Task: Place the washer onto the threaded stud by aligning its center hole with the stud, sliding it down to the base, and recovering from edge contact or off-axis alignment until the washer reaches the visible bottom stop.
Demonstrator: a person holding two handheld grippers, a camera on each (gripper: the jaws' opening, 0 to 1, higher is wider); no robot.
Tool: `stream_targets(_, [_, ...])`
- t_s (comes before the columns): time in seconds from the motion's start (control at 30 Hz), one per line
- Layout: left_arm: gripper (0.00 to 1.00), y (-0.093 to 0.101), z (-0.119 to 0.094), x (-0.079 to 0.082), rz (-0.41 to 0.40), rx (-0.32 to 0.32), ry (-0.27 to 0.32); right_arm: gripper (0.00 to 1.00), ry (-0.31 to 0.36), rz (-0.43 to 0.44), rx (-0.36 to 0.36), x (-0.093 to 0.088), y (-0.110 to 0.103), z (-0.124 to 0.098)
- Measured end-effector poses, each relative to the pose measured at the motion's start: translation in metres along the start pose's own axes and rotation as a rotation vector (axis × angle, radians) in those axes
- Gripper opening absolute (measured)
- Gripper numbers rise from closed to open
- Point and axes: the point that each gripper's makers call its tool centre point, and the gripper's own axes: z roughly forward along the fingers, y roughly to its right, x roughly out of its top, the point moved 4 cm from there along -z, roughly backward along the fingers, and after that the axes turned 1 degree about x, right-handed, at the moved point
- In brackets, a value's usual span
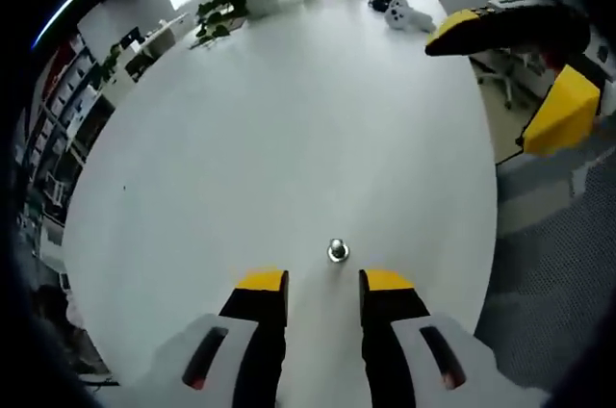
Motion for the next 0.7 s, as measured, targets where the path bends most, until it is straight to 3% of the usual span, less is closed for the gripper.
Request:
stream_targets(0.1, [0.27,-0.009,-0.016,-0.003,-0.08,0.04,0.087,0.56,0.004,-0.004,0.002,0.0,0.0,0.0])
stream_targets(0.3, [0.26,-0.027,-0.068,-0.023,-0.206,0.168,0.242,0.56,0.024,-0.005,-0.018,0.004,0.004,-0.002])
stream_targets(0.5, [0.27,-0.049,-0.134,-0.059,-0.359,0.355,0.447,0.56,0.054,-0.047,-0.028,0.01,0.001,-0.004])
stream_targets(0.63, [0.28,-0.051,-0.164,-0.087,-0.428,0.44,0.527,0.57,0.064,-0.077,-0.043,0.013,0.001,-0.005])
stream_targets(0.7, [0.28,-0.048,-0.172,-0.093,-0.446,0.454,0.563,0.58,0.072,-0.081,-0.049,0.014,0.001,-0.006])
